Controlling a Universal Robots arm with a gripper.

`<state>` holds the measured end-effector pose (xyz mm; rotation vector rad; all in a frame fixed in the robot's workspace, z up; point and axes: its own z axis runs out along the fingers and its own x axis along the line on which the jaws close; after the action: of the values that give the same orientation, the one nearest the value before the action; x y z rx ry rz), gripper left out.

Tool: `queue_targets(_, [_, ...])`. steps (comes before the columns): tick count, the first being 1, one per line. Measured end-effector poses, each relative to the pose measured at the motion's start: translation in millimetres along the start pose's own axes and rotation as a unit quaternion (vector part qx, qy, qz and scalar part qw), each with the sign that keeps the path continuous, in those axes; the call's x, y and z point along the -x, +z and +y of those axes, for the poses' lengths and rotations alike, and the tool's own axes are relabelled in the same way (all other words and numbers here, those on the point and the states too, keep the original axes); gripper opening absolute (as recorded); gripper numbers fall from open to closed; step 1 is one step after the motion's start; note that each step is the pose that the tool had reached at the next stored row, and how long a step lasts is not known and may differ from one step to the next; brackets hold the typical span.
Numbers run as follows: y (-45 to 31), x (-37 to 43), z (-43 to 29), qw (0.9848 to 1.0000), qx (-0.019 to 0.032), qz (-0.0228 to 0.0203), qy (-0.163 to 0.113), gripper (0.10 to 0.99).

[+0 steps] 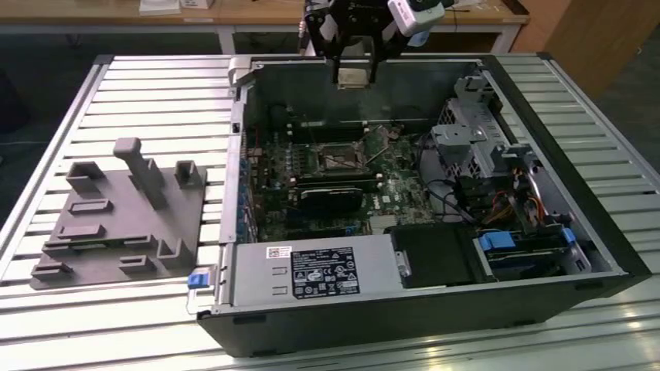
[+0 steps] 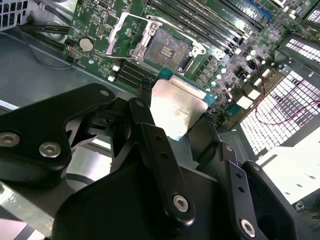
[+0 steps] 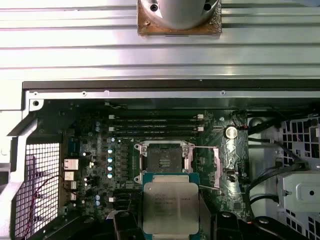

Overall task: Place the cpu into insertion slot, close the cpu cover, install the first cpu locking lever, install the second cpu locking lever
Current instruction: 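Place the cpu into insertion slot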

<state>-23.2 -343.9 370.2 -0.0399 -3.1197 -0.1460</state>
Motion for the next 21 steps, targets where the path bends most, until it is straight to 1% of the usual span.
queue_targets(3, [2.2, 0.0, -0.2, 1.0, 0.0001, 0.0, 0.0, 0.537])
queue_targets(9, [9.9, -0.1, -0.9, 1.0, 0.0, -0.0005, 0.0, 0.537])
queue_targets(15, [17.7, -2.4, -1.7, 1.0, 0.0001, -0.0044, 0.0, 0.537])
queue_targets(17, [21.1, -3.3, -2.0, 1.0, 0.0001, -0.0061, -0.001, 0.537])
queue_targets(21, [28.1, -4.1, -2.7, 1.0, 0.0002, -0.008, -0.001, 0.537])
